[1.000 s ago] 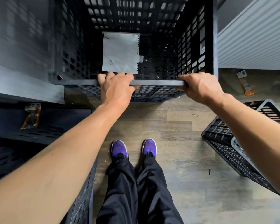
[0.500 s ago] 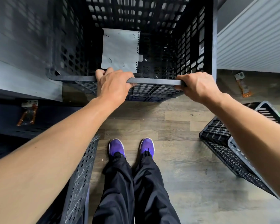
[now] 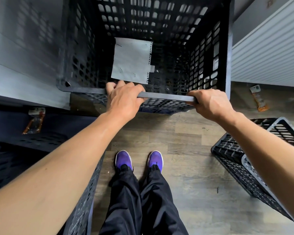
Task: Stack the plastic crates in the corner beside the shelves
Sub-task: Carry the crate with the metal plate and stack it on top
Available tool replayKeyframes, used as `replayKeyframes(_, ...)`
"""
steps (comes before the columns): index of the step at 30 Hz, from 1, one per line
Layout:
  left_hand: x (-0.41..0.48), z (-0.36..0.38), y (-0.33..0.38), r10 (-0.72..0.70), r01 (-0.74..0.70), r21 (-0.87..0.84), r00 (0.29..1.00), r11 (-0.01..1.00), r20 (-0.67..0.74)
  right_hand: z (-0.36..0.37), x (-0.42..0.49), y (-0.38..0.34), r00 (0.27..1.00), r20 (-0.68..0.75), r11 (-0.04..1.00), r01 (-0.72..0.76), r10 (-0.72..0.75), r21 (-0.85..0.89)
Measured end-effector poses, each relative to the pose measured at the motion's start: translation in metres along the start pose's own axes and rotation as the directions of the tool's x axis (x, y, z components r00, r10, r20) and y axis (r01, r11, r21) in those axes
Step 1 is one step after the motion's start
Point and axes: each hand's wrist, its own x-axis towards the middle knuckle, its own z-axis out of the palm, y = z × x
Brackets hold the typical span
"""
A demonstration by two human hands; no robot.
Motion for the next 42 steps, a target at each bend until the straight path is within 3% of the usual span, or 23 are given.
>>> replayKeyframes(5, -0.007, -0.007, -0.021, 0.045, -0.045, -0.032, 0.999, 0.999, 0.015, -0.008, 0.006, -0.014, 0.999, 0.034, 0.999, -0.043, 0.042, 0.029)
replayKeyframes(15, -0.032, -0.051, -0.13, 0.021, -0.004, 0.251, 0.998, 0.968, -0.066, -0.008, 0.055, -0.126, 0.987, 0.003, 0.983, 0.163, -0.164, 0.089)
replayKeyframes(17, -0.03, -0.051, -0.142, 0.018, -0.008, 0.287, 0.999, 0.958, -0.031, -0.008, 0.065, -0.143, 0.982, 0.043, 0.978, 0.18, -0.186, 0.104)
replayKeyframes(21, -0.013, -0.06, -0.141, -0.021, -0.007, 0.173, 0.987, 0.985, 0.158, -0.01, 0.082, -0.161, 0.979, 0.155, 0.984, 0.107, -0.13, 0.144)
replayKeyframes(23, -0.006, -0.066, -0.14, -0.006, -0.035, 0.192, 0.978, 0.981, 0.21, -0.007, 0.084, -0.161, 0.987, 0.124, 0.991, 0.089, -0.1, 0.095)
replayKeyframes(29, -0.011, -0.067, -0.137, 0.007, -0.033, 0.249, 0.994, 0.968, 0.106, 0.003, 0.072, -0.162, 0.996, -0.025, 0.994, 0.088, -0.086, 0.07)
replayKeyframes(39, -0.007, -0.062, -0.144, -0.022, -0.001, 0.168, 0.991, 0.986, 0.132, 0.008, 0.078, -0.164, 0.997, -0.033, 0.995, 0.076, -0.074, 0.059)
replayKeyframes(42, -0.005, -0.054, -0.142, -0.091, 0.061, 0.191, 0.985, 0.98, 0.149, 0.01, 0.075, -0.163, 0.998, -0.044, 0.997, 0.042, -0.039, 0.072)
